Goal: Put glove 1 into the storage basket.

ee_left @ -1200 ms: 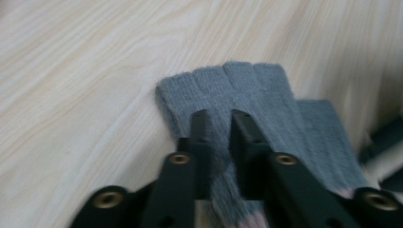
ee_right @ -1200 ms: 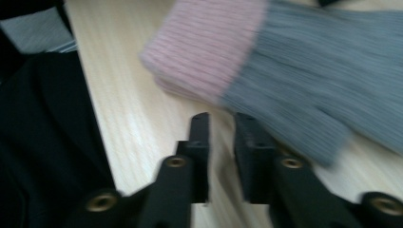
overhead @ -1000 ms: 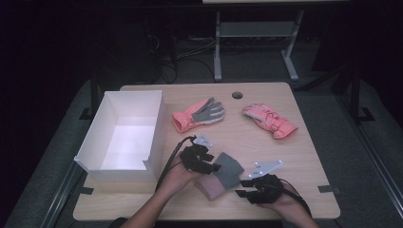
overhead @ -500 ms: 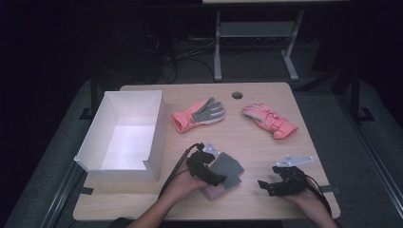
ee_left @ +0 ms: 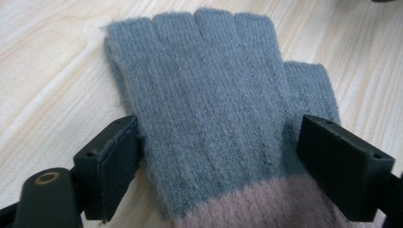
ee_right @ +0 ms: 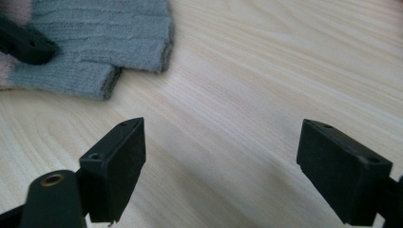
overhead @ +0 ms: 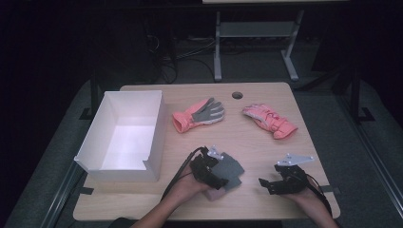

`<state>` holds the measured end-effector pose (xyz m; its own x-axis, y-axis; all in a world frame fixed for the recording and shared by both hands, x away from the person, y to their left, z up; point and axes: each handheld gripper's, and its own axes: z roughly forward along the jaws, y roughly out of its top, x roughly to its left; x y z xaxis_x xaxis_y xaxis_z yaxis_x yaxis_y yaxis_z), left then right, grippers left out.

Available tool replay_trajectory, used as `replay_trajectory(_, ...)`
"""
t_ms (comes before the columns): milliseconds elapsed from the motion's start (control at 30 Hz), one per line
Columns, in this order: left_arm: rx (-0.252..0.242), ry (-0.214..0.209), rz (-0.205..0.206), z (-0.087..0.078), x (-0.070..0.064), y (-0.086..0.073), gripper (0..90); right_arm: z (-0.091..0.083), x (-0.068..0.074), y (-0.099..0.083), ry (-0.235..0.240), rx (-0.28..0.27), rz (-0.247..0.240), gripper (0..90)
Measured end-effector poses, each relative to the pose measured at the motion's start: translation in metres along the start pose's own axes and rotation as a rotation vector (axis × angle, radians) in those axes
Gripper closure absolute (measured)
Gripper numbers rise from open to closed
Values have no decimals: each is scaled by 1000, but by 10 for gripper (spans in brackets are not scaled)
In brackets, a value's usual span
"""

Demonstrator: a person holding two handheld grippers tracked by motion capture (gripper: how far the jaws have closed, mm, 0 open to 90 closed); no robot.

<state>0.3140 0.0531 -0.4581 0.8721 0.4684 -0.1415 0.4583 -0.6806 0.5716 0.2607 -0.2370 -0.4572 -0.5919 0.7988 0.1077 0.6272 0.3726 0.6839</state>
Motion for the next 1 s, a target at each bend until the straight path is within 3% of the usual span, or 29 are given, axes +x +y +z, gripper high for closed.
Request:
replay_trajectory(100,13,-5,8,-1,0,1,213,-1,-1,0,-10,1,6,155)
replay_trajectory(133,24,-31,15,-3,-1,2,288,-1,-1,0,-10,-1,9,155)
replay_trajectory(167,24,-31,15,-3,-1,2,334,-1,-1,0,-10,-1,9,155)
replay_trajectory(200,15,-55,-6,-3,-3,3,376,0,-2,0,-11,-3,9,155)
replay_trajectory(300,16,-74,-13,-3,-2,3,474,0,-2,0,-15,-3,13,154)
replay_trajectory(333,24,-107,-17,-3,0,4,510,0,-2,0,-17,-3,16,153)
replay_trajectory(433,30,-136,-27,-3,1,4,595,0,-2,0,-17,-5,13,152)
replay_trajectory(633,30,-186,-31,-5,4,6,639,0,-2,0,-16,-9,11,149)
replay_trajectory(867,23,-207,-32,-15,4,9,641,1,-3,0,-20,-7,21,148)
replay_trajectory(1000,4,-218,-54,-25,7,13,639,-1,-3,-1,-23,-5,34,145)
